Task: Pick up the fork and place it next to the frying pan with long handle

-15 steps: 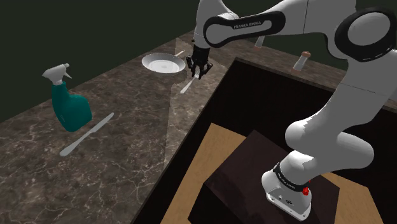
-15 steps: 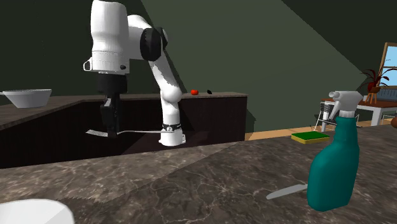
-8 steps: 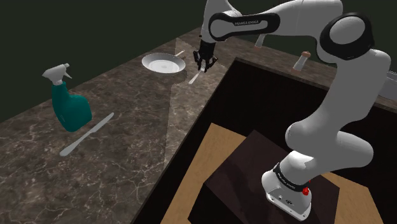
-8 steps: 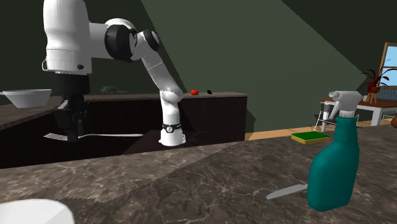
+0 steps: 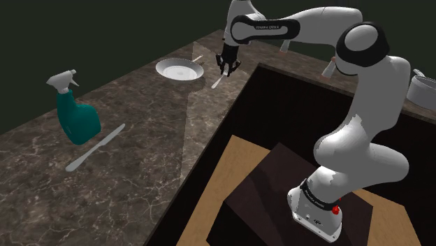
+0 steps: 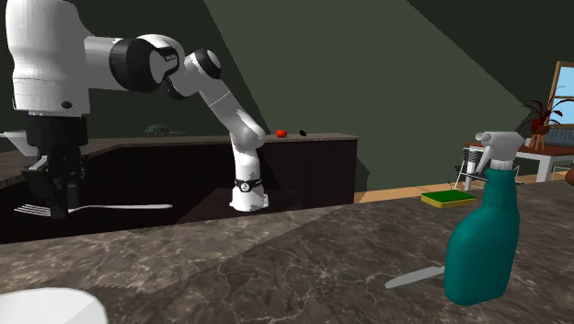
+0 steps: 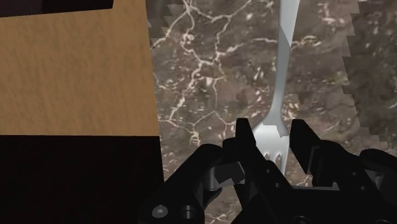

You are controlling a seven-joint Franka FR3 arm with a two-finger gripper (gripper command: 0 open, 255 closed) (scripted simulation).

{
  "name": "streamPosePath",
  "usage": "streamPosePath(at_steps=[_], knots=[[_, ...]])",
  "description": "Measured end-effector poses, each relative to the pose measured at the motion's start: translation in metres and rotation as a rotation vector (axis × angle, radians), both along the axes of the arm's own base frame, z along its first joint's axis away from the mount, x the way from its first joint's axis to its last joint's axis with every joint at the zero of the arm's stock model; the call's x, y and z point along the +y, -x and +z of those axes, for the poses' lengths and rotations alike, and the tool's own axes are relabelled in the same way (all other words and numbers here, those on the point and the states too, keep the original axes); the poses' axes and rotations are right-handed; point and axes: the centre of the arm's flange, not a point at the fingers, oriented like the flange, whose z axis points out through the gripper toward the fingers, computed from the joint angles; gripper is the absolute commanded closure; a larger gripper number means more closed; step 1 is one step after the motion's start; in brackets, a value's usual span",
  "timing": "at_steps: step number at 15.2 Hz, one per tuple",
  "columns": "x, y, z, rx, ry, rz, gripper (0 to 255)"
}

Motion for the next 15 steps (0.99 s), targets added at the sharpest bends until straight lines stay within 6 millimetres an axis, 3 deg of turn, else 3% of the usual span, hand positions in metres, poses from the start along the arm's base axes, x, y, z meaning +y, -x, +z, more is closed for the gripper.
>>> streamPosePath(at_steps=[15], knots=[[-0.001,0.0,-0.078,0.0,0.0,0.0,255]])
